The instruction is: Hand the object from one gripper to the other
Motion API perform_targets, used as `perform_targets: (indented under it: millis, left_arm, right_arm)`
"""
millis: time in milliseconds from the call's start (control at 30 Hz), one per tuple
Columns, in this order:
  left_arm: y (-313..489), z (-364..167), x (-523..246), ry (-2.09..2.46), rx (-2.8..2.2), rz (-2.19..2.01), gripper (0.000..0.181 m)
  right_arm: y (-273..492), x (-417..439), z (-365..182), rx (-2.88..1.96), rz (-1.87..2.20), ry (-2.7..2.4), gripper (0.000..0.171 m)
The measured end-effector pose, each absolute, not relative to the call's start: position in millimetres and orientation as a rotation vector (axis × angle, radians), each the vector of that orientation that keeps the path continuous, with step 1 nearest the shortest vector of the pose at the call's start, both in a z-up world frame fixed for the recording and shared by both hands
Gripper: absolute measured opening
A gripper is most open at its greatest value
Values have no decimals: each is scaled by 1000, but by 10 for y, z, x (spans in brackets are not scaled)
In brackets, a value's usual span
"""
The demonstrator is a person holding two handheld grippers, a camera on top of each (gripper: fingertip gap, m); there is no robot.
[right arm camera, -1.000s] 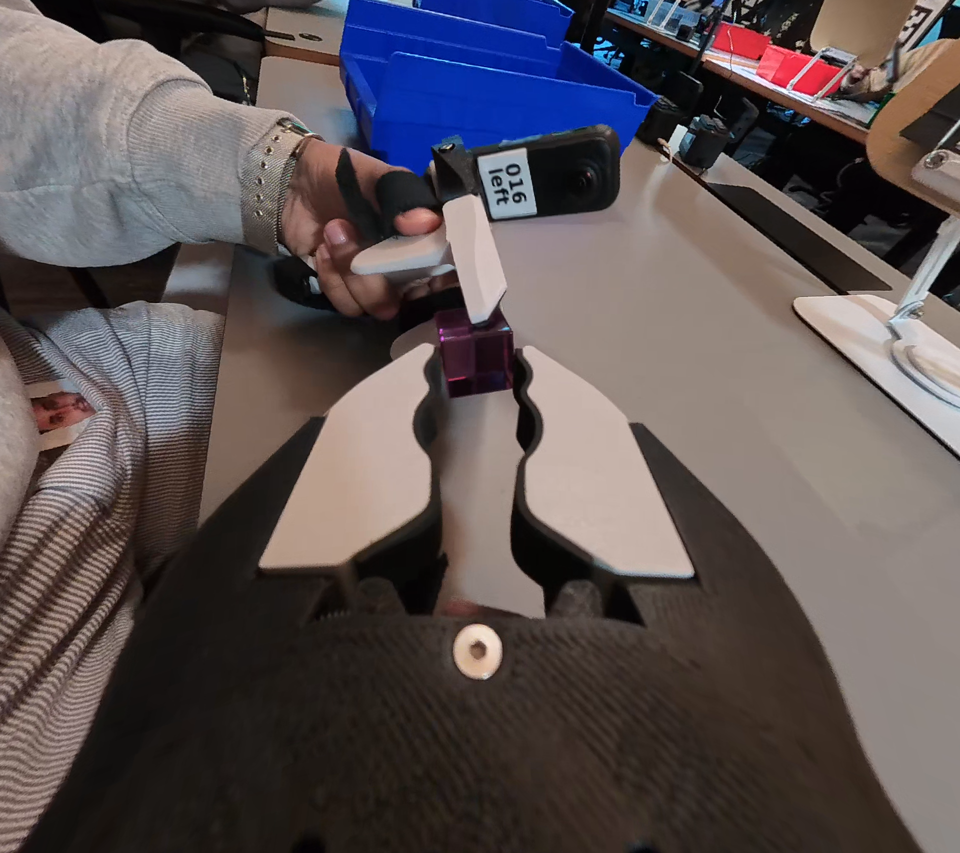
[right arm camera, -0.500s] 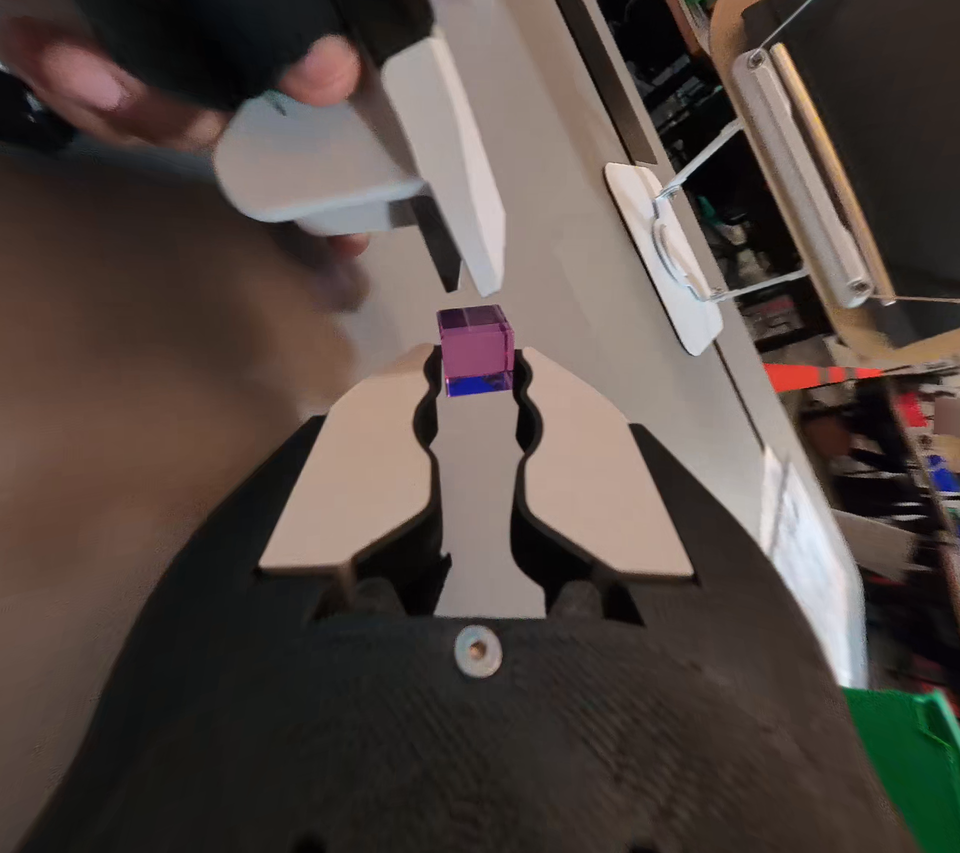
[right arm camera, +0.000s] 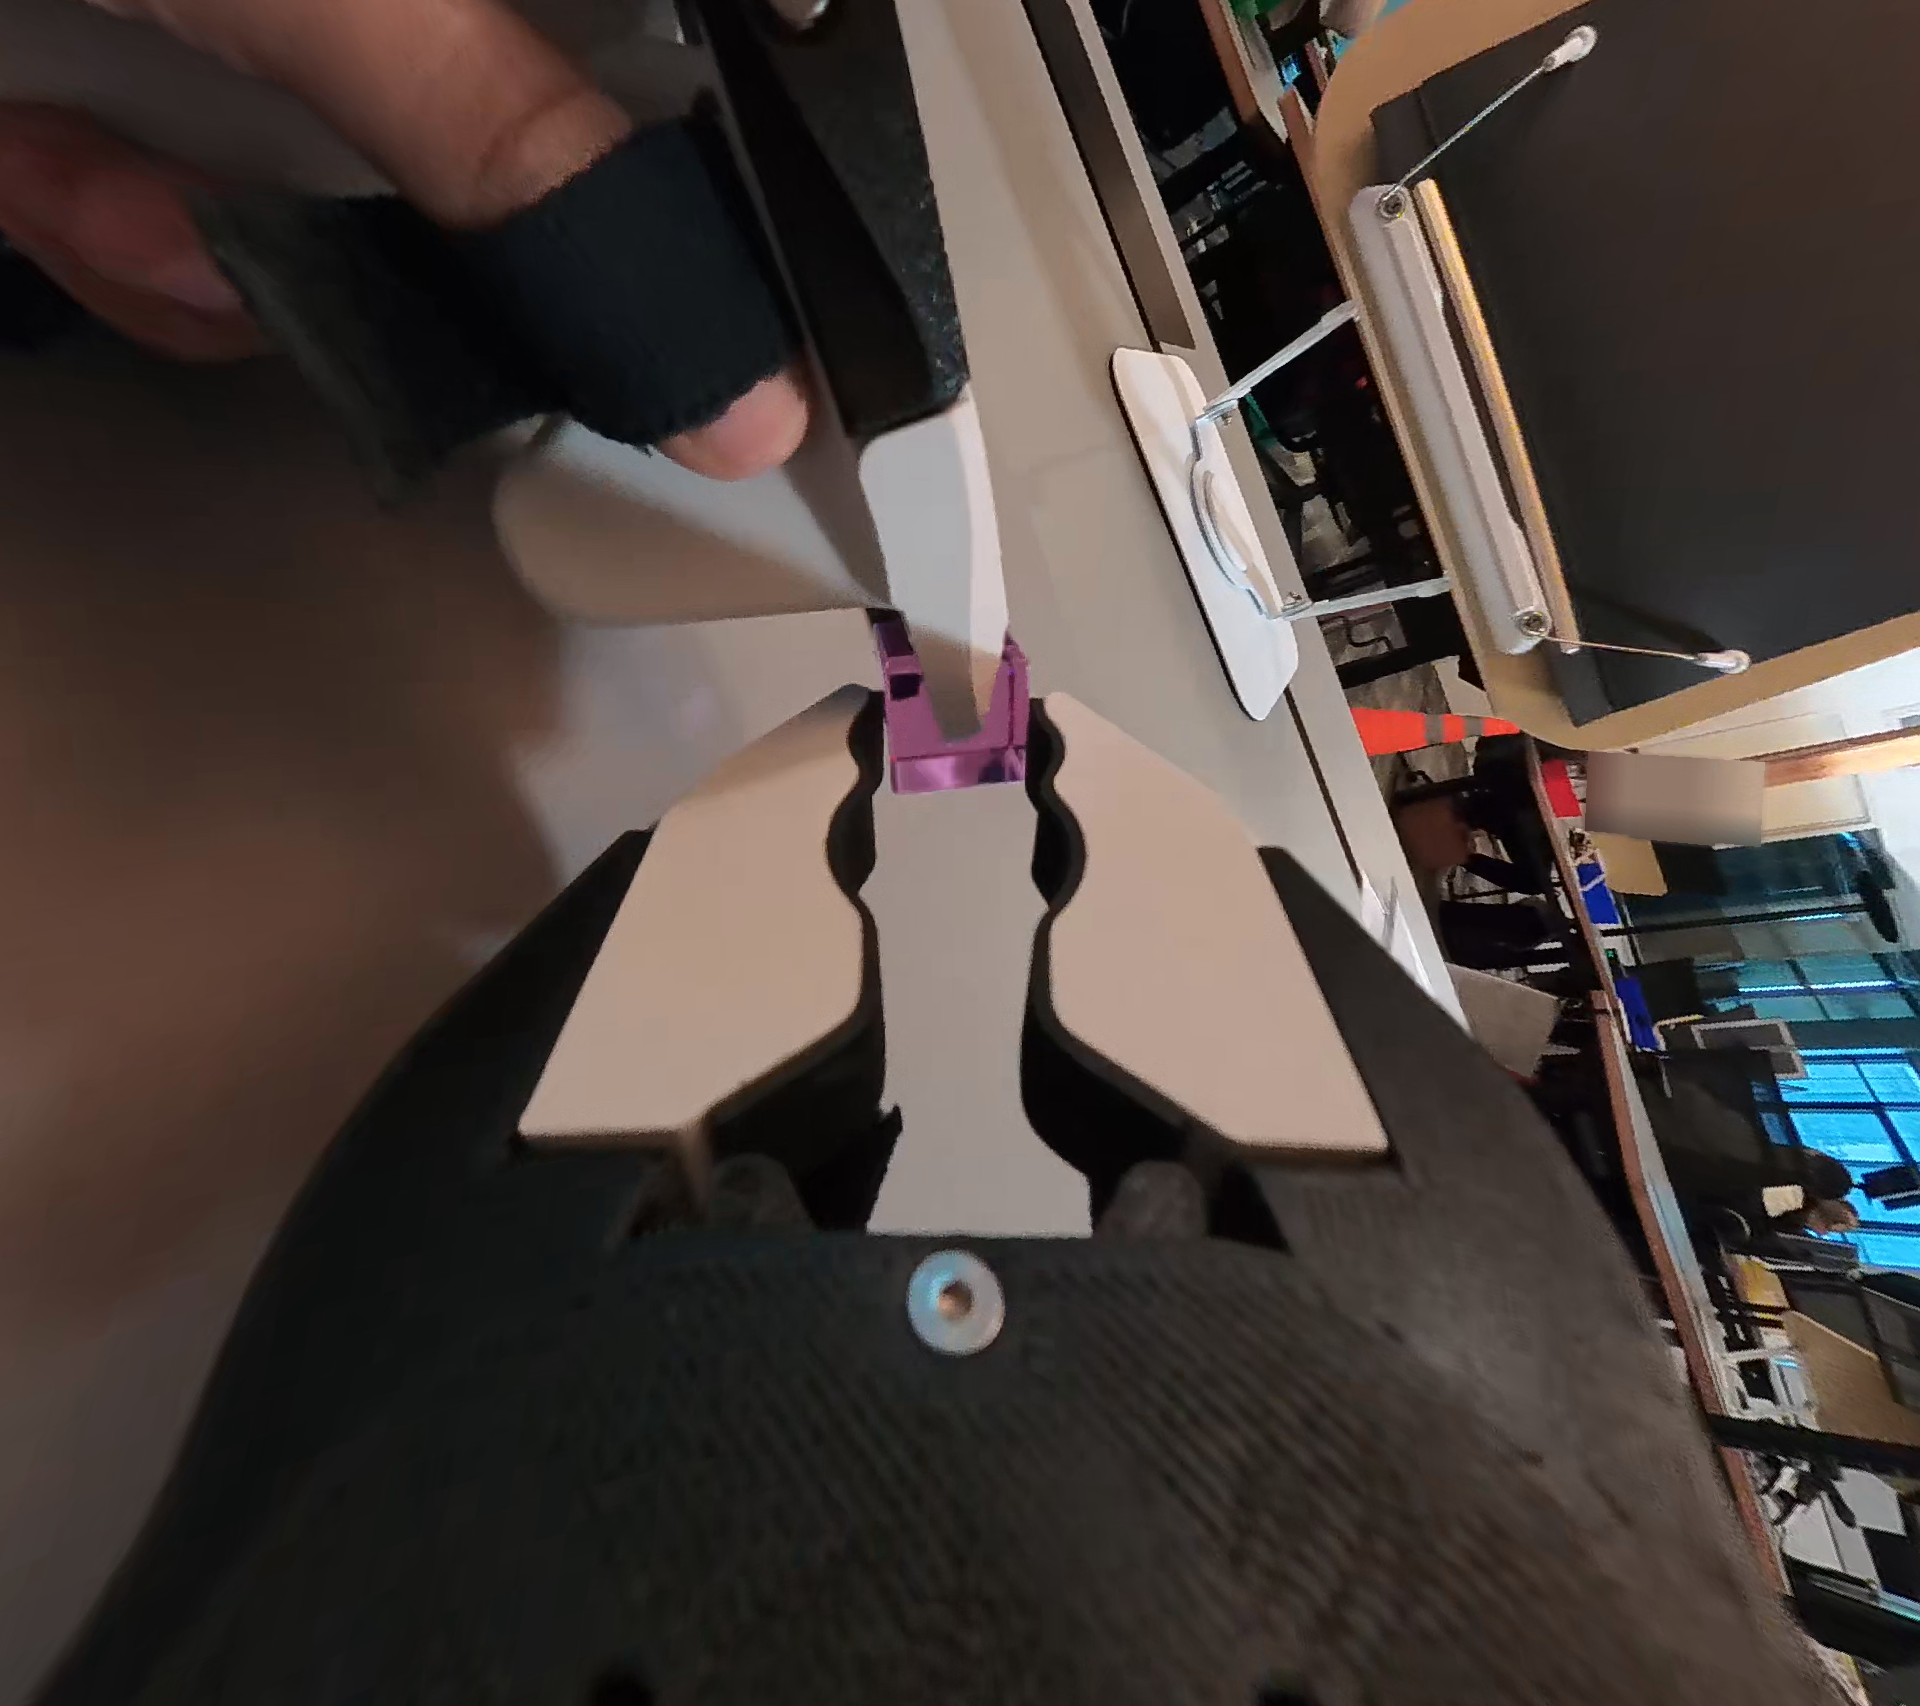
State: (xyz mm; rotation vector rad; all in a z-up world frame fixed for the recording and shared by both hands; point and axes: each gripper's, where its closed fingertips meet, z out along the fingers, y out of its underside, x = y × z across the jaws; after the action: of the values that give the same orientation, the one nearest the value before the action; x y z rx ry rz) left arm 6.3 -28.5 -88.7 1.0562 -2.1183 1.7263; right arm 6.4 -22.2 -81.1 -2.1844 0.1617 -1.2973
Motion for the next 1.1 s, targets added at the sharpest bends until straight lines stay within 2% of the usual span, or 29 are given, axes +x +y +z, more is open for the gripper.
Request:
perform_targets:
  millis: [33, 133, 367, 600, 933, 1033, 1100]
  left_arm:
    - [-286, -887, 63, -2118, 1056, 1726, 28]
    - [-284, -885, 64, -2090, 1054, 1721, 27]
    - [-162, -795, 176, -1808, 1118, 1782, 26]
    - [-55, -541, 223, -1472, 1038, 1890, 26]
    - [-181, -295, -17, -1546, 758, 2008, 26]
    - [-197, -273, -53, -1540, 726, 2009, 26]
    - [-201, -266, -61, -1530, 718, 2010, 26]
  right_arm:
    - [-222, 64, -812, -2181, -1292, 163, 27]
    - [-220, 65, -808, -2157, -1263, 169, 27]
    - [-232, 90, -714, -2039, -1200, 189, 42]
    - [-390, 184, -509, -1774, -784, 535, 48]
    - [-315, 4, -241, -1292, 189, 752, 39]
    - [-311, -42, -196, -1222, 331, 748, 28]
    - [-297, -64, -185, -1223, 355, 733, 30]
